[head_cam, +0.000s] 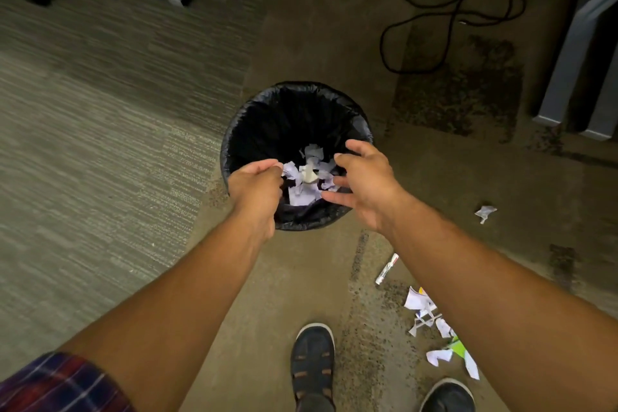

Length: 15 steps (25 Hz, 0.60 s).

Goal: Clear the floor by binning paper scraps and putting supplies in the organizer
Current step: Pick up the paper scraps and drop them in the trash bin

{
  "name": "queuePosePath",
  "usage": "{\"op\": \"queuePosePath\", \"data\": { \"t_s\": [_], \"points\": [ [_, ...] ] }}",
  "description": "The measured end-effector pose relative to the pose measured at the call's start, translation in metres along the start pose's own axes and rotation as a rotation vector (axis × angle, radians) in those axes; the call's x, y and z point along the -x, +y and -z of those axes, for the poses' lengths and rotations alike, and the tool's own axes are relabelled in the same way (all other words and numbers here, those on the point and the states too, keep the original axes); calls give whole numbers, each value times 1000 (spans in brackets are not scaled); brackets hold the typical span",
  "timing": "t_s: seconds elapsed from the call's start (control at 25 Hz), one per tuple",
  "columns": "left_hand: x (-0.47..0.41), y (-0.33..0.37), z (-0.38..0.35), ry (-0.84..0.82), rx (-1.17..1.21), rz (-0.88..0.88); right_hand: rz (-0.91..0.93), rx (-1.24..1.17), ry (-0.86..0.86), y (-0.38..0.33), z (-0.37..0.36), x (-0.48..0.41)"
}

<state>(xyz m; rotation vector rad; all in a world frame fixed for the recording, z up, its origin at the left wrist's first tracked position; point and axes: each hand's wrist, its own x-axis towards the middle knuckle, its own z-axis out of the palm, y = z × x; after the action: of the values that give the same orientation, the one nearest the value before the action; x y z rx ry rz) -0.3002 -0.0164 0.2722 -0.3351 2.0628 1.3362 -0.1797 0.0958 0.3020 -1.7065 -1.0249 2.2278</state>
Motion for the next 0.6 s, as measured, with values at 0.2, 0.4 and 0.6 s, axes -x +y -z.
{"op": "queuePosePath", "data": {
  "t_s": [0.2,0.4,0.6],
  "points": [
    [22,-6,-11,-88,-14,-48,72,-72,-23,5,38,6],
    [57,-15,-43,-155,-30,-97,111,-124,-10,18,92,23],
    [110,-56,-88,-322,-163,-157,125,-62,107,61,180,38]
  ]
}}
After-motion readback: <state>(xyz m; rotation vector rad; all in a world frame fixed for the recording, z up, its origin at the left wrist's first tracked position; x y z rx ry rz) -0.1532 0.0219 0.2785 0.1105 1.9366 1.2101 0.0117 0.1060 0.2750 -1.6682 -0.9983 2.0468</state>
